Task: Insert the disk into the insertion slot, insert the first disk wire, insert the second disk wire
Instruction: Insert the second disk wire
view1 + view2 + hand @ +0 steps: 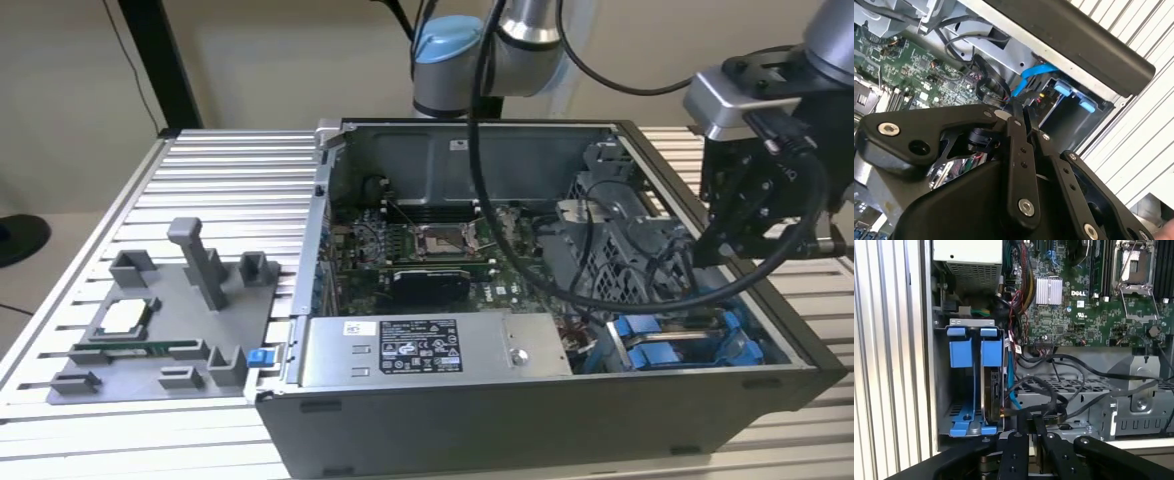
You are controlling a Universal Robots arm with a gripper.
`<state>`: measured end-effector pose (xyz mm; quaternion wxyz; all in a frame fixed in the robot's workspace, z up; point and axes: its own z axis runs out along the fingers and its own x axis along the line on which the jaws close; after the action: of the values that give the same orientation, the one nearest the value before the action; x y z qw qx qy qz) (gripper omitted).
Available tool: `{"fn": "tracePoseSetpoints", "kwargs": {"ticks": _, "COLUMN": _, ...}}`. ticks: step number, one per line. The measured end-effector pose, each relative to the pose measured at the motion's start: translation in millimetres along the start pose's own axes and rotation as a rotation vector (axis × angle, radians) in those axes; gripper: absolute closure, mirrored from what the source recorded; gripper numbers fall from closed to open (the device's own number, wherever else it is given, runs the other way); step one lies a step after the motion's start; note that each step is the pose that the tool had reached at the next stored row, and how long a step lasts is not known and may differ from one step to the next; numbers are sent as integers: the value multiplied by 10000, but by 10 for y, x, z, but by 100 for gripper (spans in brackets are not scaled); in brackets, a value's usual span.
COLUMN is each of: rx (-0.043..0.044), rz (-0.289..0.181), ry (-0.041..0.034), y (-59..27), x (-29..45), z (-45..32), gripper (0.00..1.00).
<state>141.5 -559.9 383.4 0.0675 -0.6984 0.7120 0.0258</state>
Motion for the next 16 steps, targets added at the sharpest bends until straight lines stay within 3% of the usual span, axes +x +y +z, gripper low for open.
{"fn": "tracePoseSetpoints", "kwargs": {"ticks": 8, "rx": 63, "rz": -8, "ry": -11, "y": 277, "x": 60, "z": -9, "gripper": 100}}
{"fn": "tracePoseSetpoints", "kwargs": {"ticks": 16, "rx": 75, "rz": -45, "ry": -15, "y": 295, "x": 223, "z": 114, "gripper": 100}}
